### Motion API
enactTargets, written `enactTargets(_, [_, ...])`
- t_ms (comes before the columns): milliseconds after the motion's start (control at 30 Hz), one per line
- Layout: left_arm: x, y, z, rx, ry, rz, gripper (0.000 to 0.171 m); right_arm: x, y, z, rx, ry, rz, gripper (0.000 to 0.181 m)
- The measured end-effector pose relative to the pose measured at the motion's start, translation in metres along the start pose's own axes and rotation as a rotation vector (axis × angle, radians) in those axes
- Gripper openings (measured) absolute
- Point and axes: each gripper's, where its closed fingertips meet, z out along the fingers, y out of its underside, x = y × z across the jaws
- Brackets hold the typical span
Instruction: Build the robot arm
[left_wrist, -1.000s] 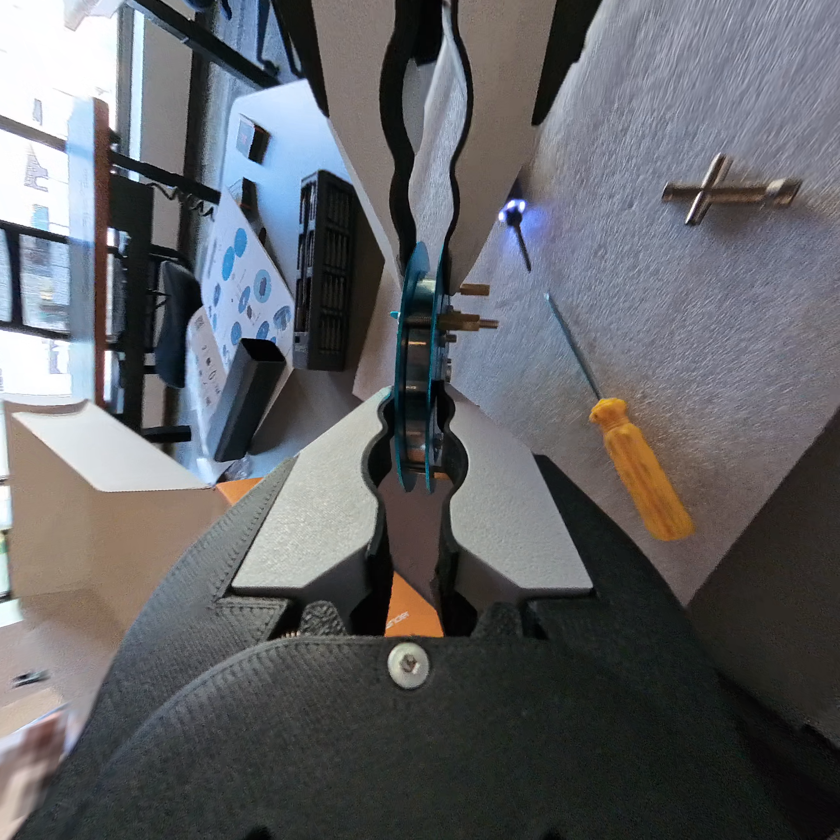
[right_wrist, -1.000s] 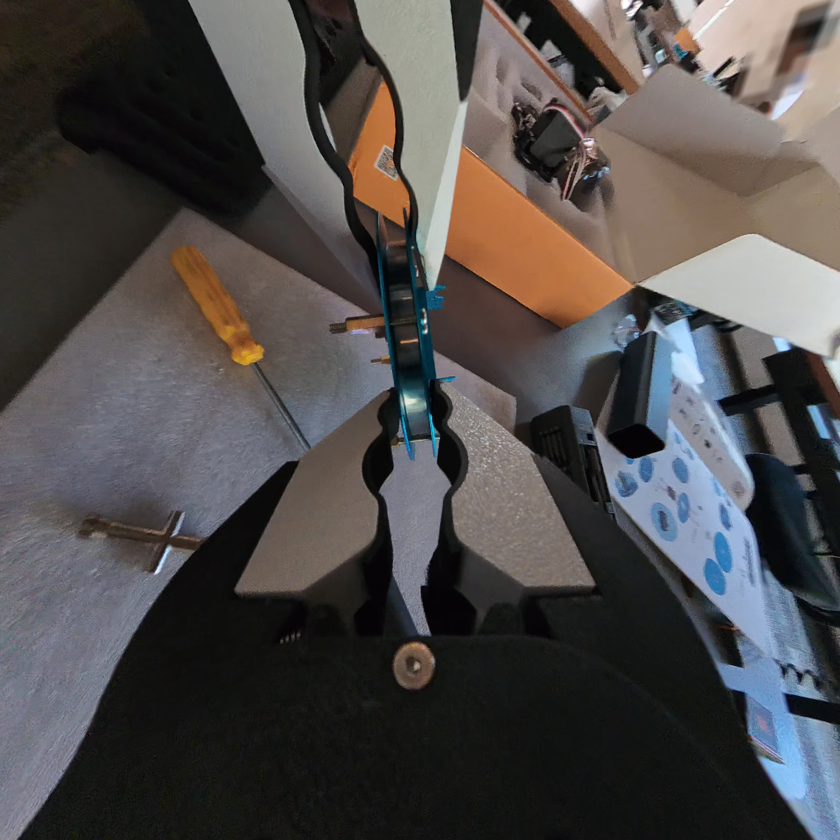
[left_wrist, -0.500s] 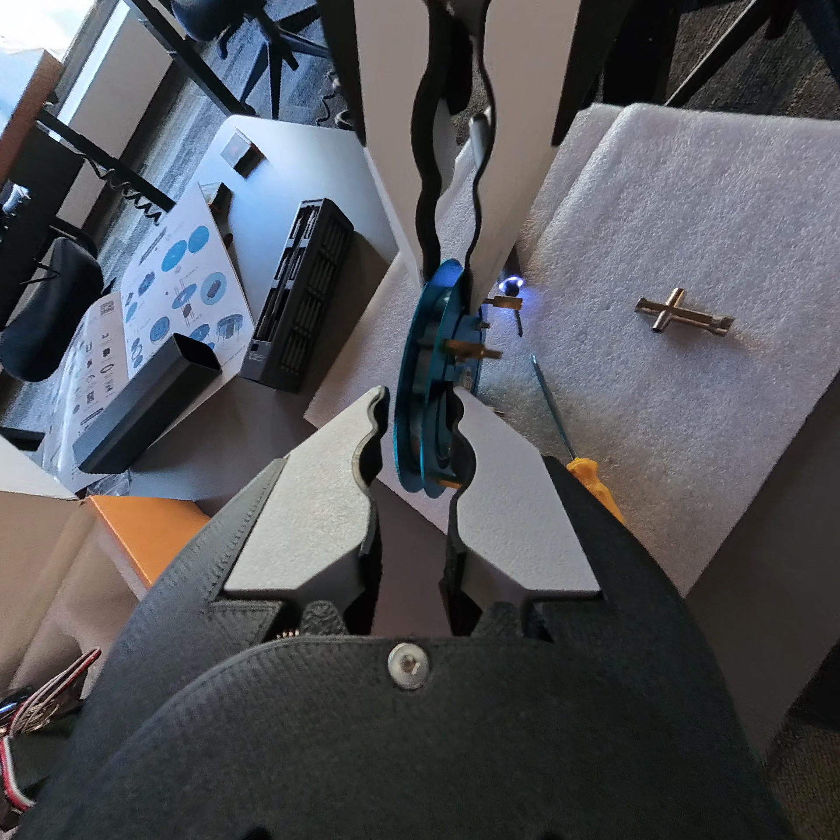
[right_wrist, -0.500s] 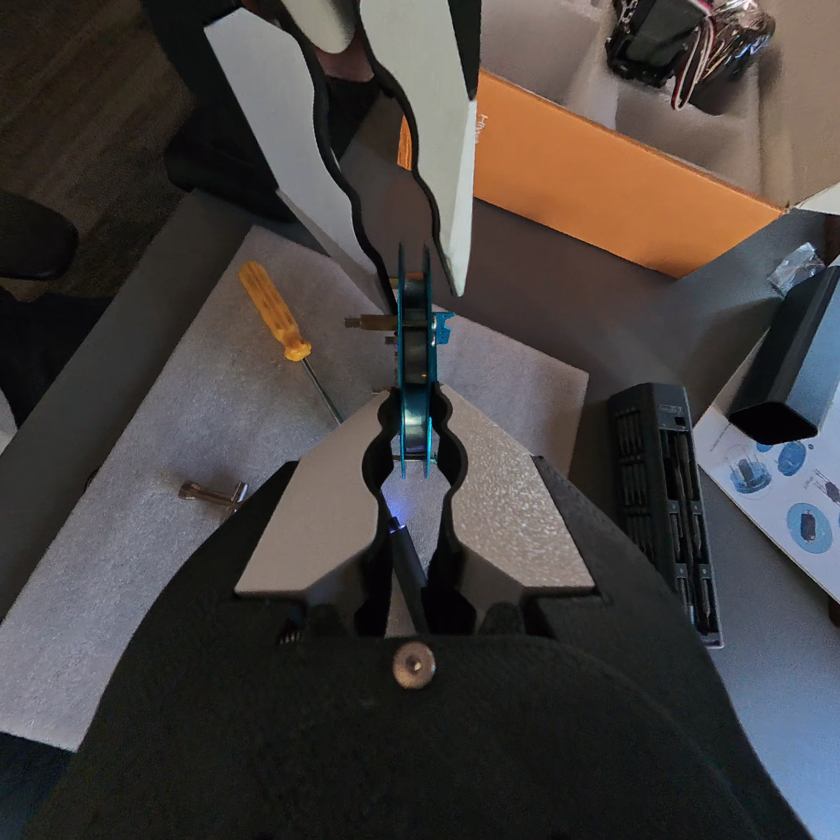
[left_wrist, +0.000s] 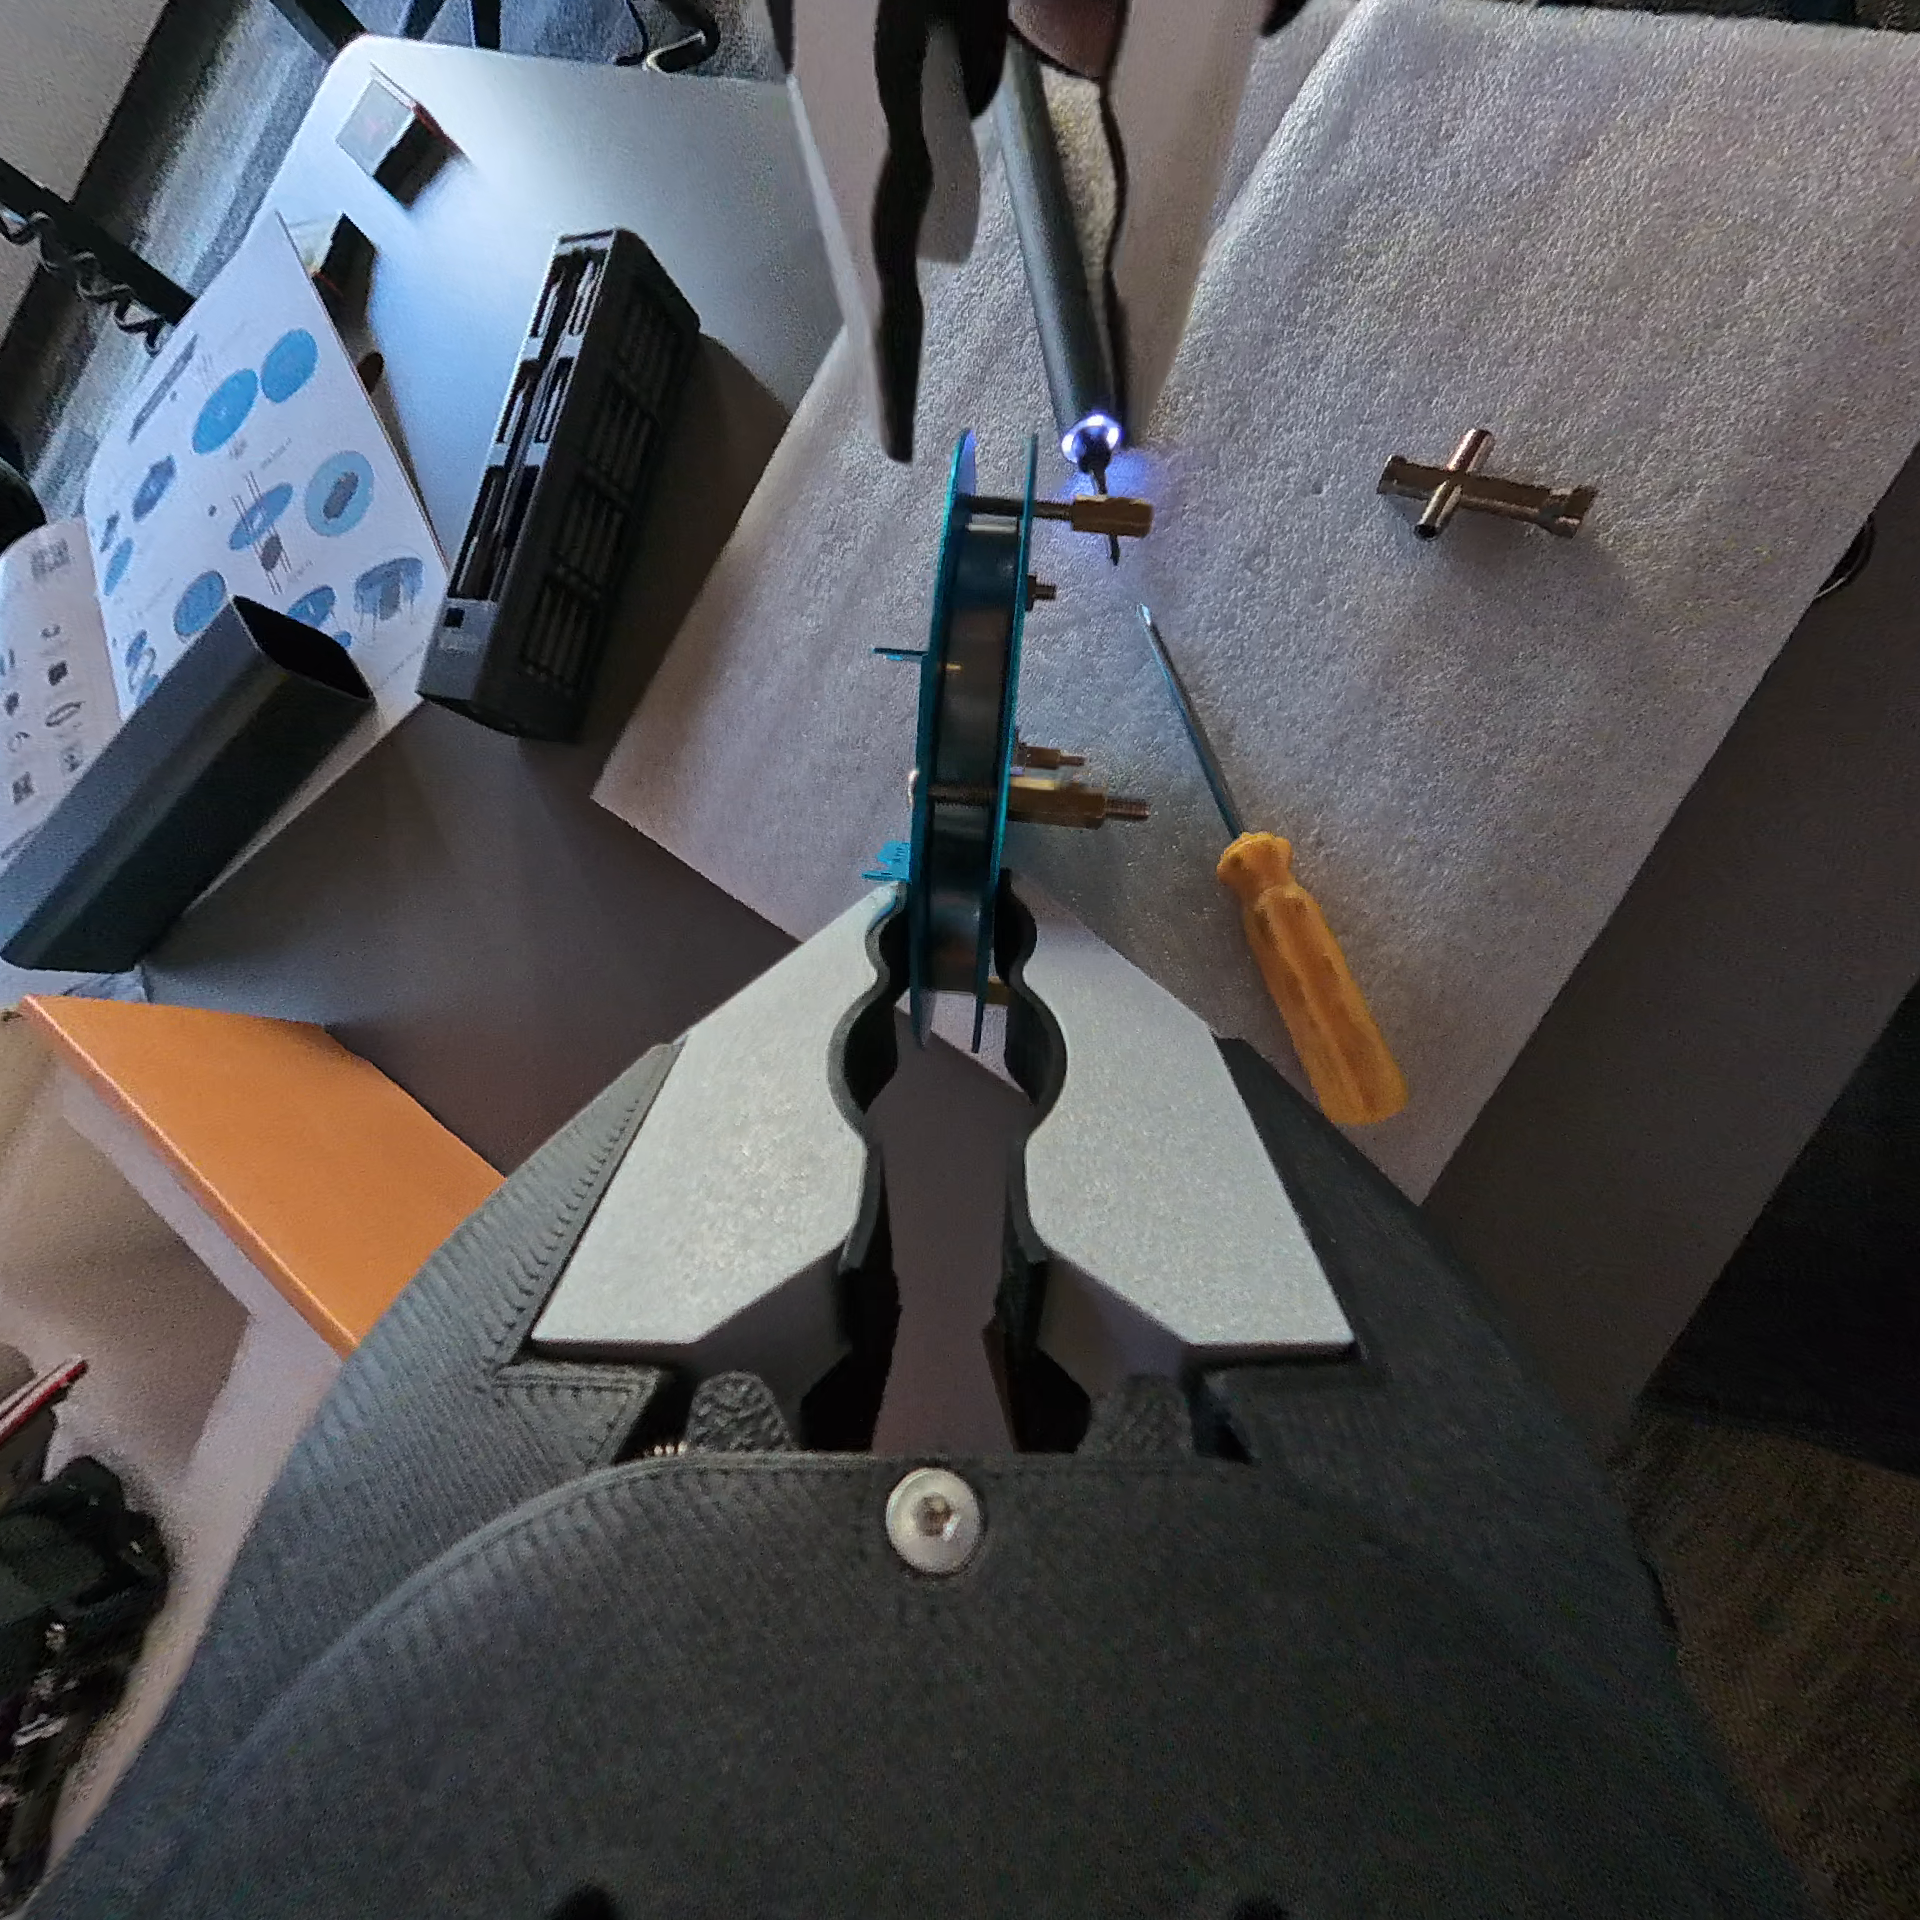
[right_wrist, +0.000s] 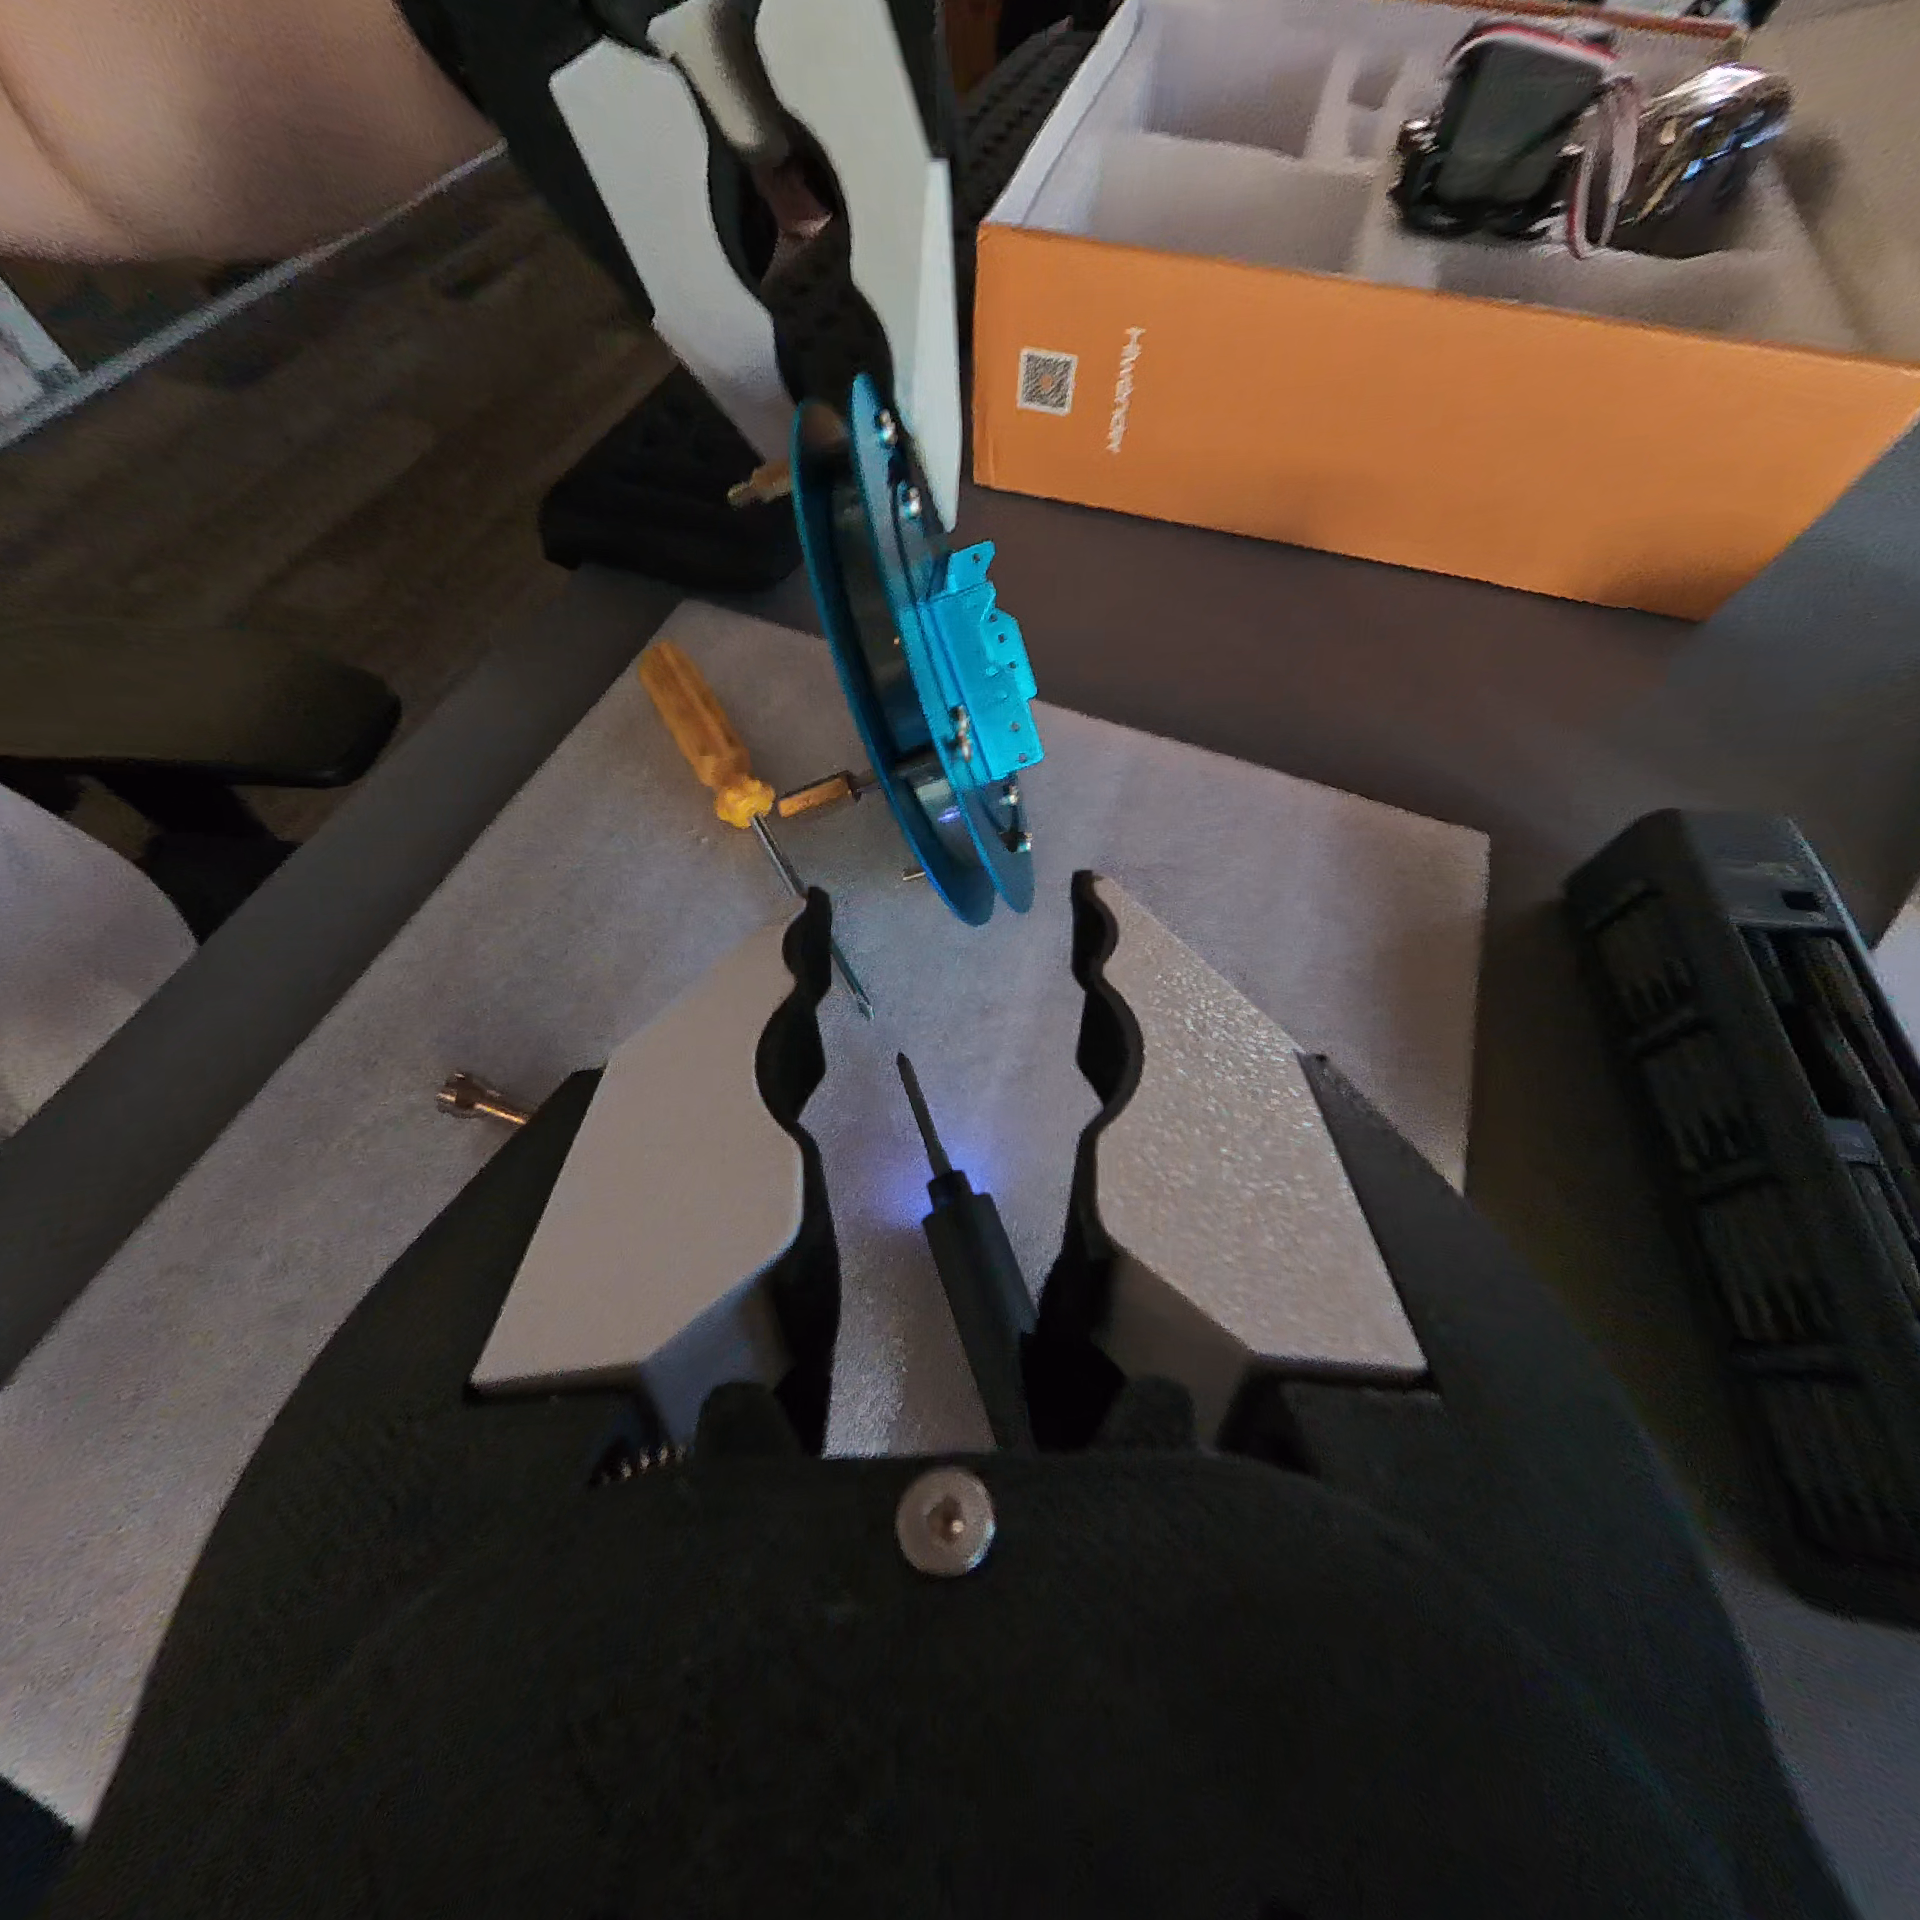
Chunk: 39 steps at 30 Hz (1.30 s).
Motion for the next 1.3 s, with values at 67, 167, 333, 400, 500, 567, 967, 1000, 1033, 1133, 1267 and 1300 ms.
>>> enactTargets(67, [-0.001, 0.004, -0.001, 0.005, -0.002, -0.018, 0.014, -0.001, 0.002, 0.012, -0.041, 0.025, -0.071, 0.045])
enactTargets(167, [-0.003, 0.009, -0.001, 0.007, -0.013, -0.045, 0.015, 0.0, -0.002, 0.024, -0.053, 0.058, -0.136, 0.016])
enactTargets(333, [-0.004, 0.016, -0.003, -0.015, -0.045, -0.016, 0.015, 0.0, -0.011, 0.026, -0.01, 0.117, -0.184, 0.012])
enactTargets(400, [-0.006, 0.015, -0.002, -0.018, -0.077, 0.035, 0.014, -0.001, -0.018, 0.02, -0.017, 0.202, -0.264, 0.012])
enactTargets(500, [-0.011, 0.007, 0.001, 0.005, -0.138, 0.101, 0.014, -0.007, -0.033, 0.002, -0.041, 0.304, -0.344, 0.012])
enactTargets(567, [-0.015, 0.002, 0.01, 0.02, -0.138, 0.068, 0.018, -0.014, -0.04, -0.008, -0.054, 0.328, -0.336, 0.012])
enactTargets(967, [-0.051, 0.01, 0.016, 0.087, -0.249, -0.174, 0.033, -0.011, -0.025, -0.012, -0.078, 0.536, -0.078, 0.012])
enactTargets(1000, [-0.059, 0.01, 0.005, 0.068, -0.339, -0.139, 0.032, -0.01, -0.026, -0.011, -0.064, 0.539, -0.061, 0.012])
enactTargets(1033, [-0.069, 0.011, -0.009, 0.023, -0.455, -0.082, 0.029, -0.009, -0.027, -0.011, -0.048, 0.542, -0.04, 0.012])
enactTargets(1133, [-0.099, 0.014, -0.057, -0.272, -0.799, 0.189, 0.019, -0.001, -0.03, -0.012, -0.011, 0.545, 0.006, 0.012])
enactTargets(1267, [-0.111, 0.012, -0.089, -0.629, -0.875, 0.497, 0.02, 0.004, -0.031, -0.013, 0.006, 0.542, 0.033, 0.012])
enactTargets(1300, [-0.112, 0.012, -0.093, -0.681, -0.871, 0.545, 0.022, 0.004, -0.031, -0.013, 0.01, 0.545, 0.037, 0.012])
